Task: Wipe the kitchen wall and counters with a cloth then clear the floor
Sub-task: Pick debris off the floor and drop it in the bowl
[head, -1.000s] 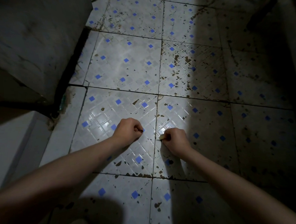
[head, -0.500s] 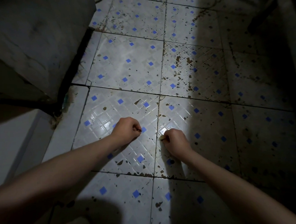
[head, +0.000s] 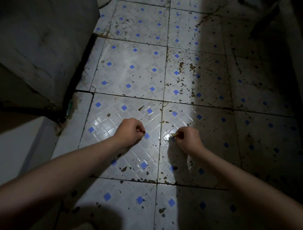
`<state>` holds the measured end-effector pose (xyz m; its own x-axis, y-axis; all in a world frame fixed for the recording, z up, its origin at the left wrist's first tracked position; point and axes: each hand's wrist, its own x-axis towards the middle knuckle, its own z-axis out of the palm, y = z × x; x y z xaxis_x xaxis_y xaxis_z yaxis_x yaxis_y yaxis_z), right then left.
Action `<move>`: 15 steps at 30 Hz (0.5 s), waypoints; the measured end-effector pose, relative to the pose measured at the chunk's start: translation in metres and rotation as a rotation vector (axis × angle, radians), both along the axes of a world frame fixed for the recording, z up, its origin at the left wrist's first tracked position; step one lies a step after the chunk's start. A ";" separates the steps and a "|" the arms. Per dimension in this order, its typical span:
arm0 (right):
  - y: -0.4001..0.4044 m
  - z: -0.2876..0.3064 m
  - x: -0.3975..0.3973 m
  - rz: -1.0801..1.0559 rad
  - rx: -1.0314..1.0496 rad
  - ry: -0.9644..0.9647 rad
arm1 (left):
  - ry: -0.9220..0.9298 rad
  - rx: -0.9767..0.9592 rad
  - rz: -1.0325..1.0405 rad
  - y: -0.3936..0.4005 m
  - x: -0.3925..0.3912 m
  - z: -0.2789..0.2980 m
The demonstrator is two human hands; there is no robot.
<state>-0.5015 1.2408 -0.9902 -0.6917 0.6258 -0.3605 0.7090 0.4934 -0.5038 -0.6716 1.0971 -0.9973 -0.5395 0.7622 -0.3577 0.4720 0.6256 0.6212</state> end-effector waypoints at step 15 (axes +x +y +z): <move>0.003 0.186 -0.042 -0.010 -0.020 0.006 | -0.025 -0.069 0.084 -0.012 -0.026 0.199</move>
<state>-0.5436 1.2440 -0.8043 -0.6877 0.6253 -0.3689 0.7108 0.4765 -0.5173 -0.6975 1.0847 -0.7981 -0.5911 0.6877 -0.4216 0.4008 0.7039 0.5864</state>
